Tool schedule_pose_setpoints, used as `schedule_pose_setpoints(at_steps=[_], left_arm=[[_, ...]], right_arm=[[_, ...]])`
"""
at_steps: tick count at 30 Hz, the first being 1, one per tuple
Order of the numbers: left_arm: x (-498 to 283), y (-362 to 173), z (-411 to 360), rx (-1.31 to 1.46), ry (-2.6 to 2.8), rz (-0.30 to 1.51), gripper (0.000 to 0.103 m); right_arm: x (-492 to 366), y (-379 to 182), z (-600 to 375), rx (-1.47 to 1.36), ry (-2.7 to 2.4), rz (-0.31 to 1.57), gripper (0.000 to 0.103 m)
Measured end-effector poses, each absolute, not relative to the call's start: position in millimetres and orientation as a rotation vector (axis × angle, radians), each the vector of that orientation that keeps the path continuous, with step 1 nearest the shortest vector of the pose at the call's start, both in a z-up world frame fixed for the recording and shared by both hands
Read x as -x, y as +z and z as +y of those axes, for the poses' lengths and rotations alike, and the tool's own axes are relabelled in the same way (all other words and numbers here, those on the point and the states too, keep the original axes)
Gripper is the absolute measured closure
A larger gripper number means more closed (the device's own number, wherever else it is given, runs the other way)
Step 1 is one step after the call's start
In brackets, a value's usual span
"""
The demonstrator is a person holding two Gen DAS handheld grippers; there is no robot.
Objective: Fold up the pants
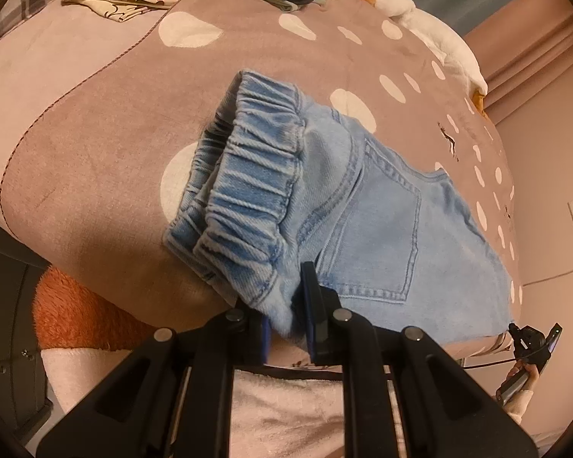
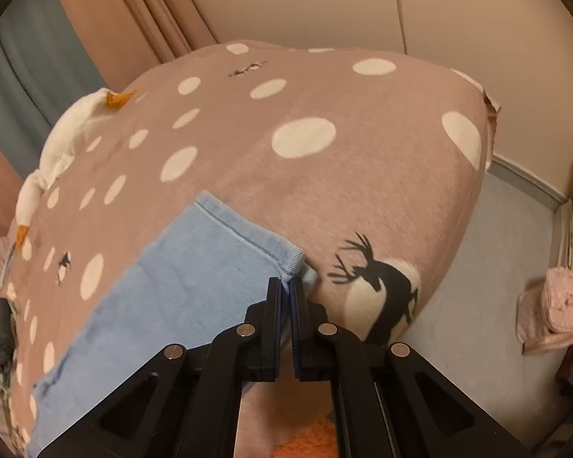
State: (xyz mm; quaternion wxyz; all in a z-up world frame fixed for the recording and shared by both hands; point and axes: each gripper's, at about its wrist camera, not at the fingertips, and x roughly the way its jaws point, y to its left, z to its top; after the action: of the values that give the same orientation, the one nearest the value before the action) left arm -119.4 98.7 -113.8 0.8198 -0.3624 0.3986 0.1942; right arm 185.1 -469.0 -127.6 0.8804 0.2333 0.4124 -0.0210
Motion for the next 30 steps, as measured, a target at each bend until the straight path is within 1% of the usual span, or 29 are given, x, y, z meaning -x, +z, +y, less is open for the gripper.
schedule_pose_setpoints(at_steps=[4, 17, 30], left_arm=[[115.9, -118.2, 100.6, 0.774, 0.41, 0.861, 0.087], [112.9, -120.6, 95.0, 0.764, 0.446, 0.845, 0.087], [115.0, -121.4, 93.5, 0.751, 0.447, 0.832, 0.087]], right_arm=[[-187.0, -141.0, -473.4, -0.518, -0.043, 0.876, 0.099], [-187.5, -138.8, -467.6, -0.463, -0.066, 0.88, 0.099], [-187.7, -139.5, -468.6, -0.476, -0.071, 0.882, 0.099]])
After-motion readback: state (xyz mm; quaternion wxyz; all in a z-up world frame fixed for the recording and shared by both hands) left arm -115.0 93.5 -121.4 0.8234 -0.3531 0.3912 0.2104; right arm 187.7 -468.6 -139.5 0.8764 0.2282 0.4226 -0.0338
